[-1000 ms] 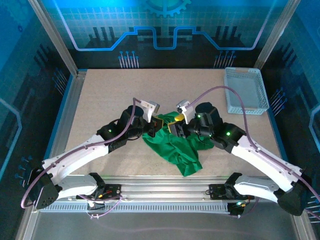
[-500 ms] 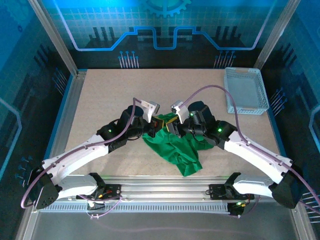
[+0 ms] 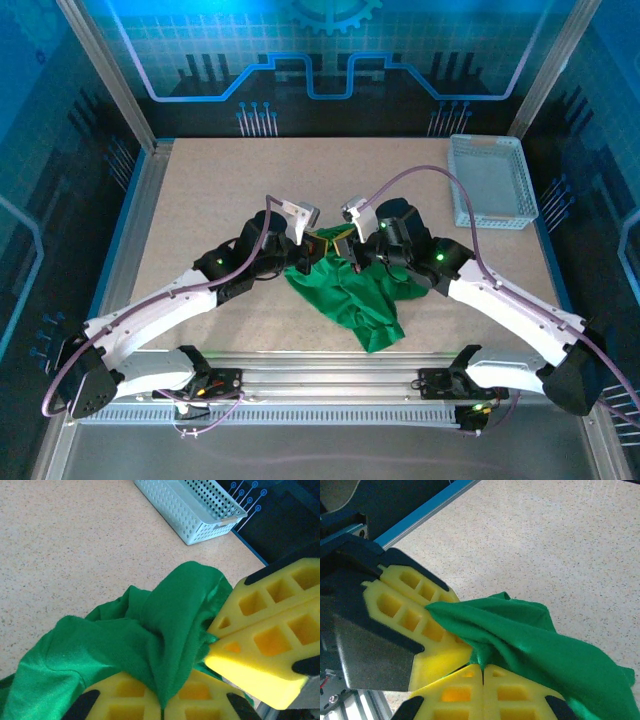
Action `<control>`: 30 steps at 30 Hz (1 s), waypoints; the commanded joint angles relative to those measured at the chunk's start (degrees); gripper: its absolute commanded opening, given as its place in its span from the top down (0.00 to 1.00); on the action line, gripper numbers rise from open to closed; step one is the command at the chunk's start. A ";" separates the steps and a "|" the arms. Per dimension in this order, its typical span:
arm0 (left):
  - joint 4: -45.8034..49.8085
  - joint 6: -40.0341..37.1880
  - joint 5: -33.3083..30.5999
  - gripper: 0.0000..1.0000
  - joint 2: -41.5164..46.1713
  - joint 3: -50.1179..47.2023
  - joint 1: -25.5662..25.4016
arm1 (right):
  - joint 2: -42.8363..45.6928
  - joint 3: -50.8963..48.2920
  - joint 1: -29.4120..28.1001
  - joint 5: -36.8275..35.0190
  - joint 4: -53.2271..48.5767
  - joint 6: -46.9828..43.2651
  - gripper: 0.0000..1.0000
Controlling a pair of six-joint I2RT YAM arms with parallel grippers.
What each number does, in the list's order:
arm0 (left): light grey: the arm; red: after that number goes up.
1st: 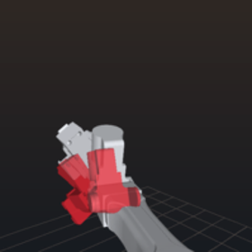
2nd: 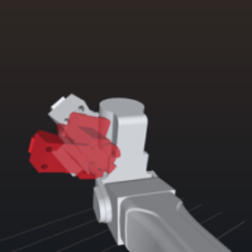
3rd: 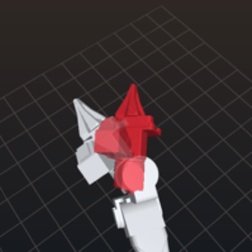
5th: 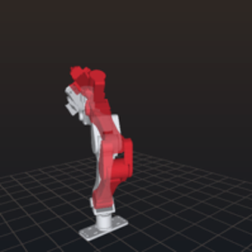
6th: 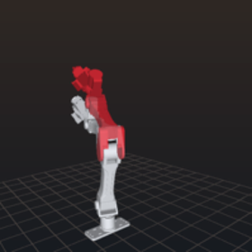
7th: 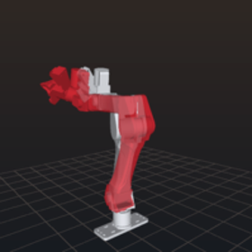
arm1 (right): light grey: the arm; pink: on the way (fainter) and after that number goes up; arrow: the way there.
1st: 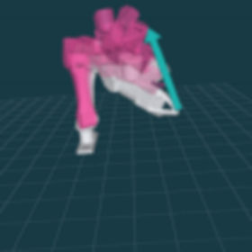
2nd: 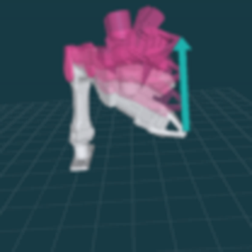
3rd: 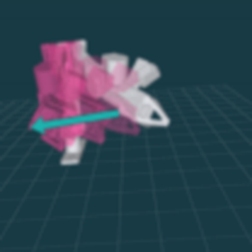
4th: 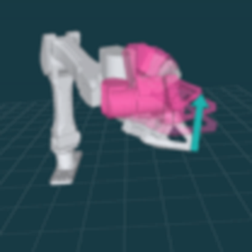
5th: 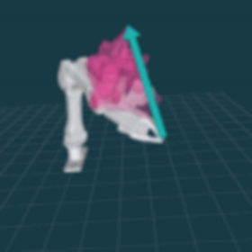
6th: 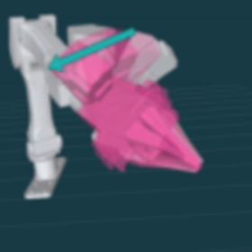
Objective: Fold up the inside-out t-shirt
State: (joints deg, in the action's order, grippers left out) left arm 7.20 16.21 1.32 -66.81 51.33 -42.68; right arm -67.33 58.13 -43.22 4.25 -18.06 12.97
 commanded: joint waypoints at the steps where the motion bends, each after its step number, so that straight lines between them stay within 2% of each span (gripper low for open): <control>1: 1.04 -0.99 -2.68 0.78 0.95 1.52 0.49 | 2.68 3.42 -0.59 -1.79 -3.20 -1.53 1.00; 3: 2.82 -1.17 -6.92 0.63 1.08 2.09 0.60 | 4.13 4.95 -0.12 -0.96 -5.30 -1.54 1.00; 4: 3.35 -1.18 -8.67 0.60 1.31 2.24 0.73 | 4.54 5.74 0.08 -0.41 -6.23 -1.48 1.00; 6: 3.96 -1.26 -11.75 0.58 2.28 2.20 0.75 | 5.42 7.02 0.21 -0.10 -7.61 -1.14 1.00; 11: 2.30 -1.71 -12.87 0.50 5.68 0.28 0.04 | 5.29 8.75 0.84 -0.94 -8.21 1.81 1.00; 16: 0.70 -4.58 -14.39 0.46 6.58 -1.09 -4.31 | 3.20 10.64 1.65 -0.87 -7.87 4.20 1.00; 20: 0.53 -5.75 -16.23 0.46 3.52 0.03 -7.36 | 2.58 11.57 2.31 -0.46 -7.49 5.21 1.00; 23: 0.24 -4.54 -16.76 0.46 -0.52 1.29 -7.73 | 2.88 11.57 2.28 1.11 -6.60 5.49 1.00; 25: 0.43 -3.55 -19.87 0.46 -3.14 1.99 -7.48 | 3.56 11.40 2.36 1.61 -6.37 5.73 1.00; 27: 0.55 -2.58 -21.27 0.53 -5.64 2.45 -5.93 | 4.65 11.01 2.47 1.30 -6.15 5.95 1.00; 30: 1.40 -0.61 -19.89 0.73 -8.84 2.92 -1.28 | 6.51 10.28 3.36 0.13 -6.66 6.26 1.00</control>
State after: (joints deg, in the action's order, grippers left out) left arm 8.40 13.61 -16.47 -73.97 51.96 -47.57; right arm -63.68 67.61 -41.19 4.58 -25.10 18.09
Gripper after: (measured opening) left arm 0.303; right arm 0.058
